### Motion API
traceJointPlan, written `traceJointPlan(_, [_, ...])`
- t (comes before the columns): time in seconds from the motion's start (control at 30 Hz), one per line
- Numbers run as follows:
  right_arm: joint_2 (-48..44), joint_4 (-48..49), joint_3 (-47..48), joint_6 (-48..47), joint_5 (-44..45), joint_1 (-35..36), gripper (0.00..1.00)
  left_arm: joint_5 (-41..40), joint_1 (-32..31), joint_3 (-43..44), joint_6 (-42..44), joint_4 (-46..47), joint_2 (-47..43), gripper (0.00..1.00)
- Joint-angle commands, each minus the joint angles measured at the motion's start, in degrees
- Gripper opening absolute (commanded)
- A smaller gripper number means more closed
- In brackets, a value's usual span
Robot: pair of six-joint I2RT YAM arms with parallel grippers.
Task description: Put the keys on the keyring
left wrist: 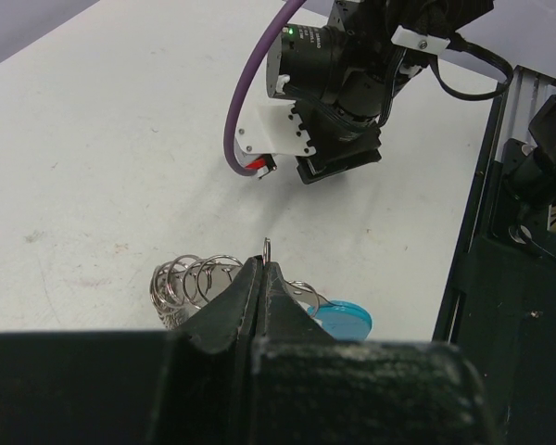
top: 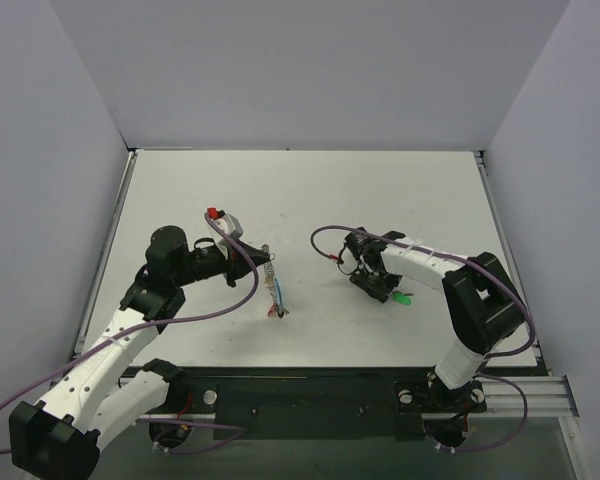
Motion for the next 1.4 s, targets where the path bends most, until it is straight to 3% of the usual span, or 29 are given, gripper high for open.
traceJointPlan(0.0, [1.28,-1.86,1.75,0.9,3.27,0.58,0.4,-0.13,0.17,3.19,0.71,2.02,-0.91,0.0])
traceJointPlan(0.5, [3.13,-1.68,2.27,0.99,6.7,1.02,0.38,0.49,0.17,3.1,0.71,2.46,-0.82,0.0])
traceJointPlan(1.37, [3.3,-1.77,2.54,1.17,7.58,0.93,0.24,0.49,0.17,2.92,0.71,2.55,-0.73,0.0])
